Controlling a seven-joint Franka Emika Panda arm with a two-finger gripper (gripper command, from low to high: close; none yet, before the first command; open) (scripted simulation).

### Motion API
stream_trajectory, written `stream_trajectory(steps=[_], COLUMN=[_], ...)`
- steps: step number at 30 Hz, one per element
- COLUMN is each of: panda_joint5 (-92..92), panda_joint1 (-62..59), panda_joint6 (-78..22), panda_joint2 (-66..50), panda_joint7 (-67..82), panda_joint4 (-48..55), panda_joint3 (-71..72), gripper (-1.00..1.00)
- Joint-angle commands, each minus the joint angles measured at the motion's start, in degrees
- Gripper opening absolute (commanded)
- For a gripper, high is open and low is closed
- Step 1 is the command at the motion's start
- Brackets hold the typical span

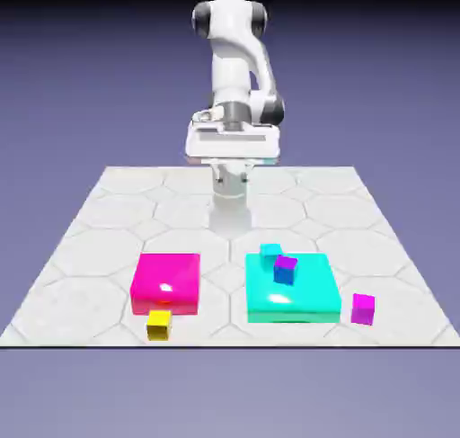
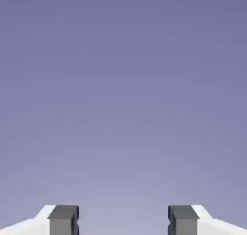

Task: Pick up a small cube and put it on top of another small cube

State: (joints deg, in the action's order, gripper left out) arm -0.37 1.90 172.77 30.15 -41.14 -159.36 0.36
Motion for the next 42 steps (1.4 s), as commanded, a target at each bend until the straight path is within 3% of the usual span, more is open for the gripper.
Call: stream_trajectory(steps=[1, 26, 33, 34, 42], panda_joint5=[-0.3, -7.9, -10.1, -10.1, -7.0], panda_joint1=[1.0, 26.0, 27.8, 27.8, 25.2], panda_joint6=[-1.0, -26.6, -19.4, -19.4, -28.4], panda_joint2=[-2.1, -54.0, -63.7, -63.7, -49.2], panda_joint7=[1.1, 28.4, 27.2, 27.2, 27.2], panda_joint4=[1.4, 35.4, 37.5, 37.5, 32.0], panda_joint3=[0.3, 7.8, 5.8, 5.8, 6.7], gripper=[0.00, 0.00, 0.00, -1.00, -1.00])
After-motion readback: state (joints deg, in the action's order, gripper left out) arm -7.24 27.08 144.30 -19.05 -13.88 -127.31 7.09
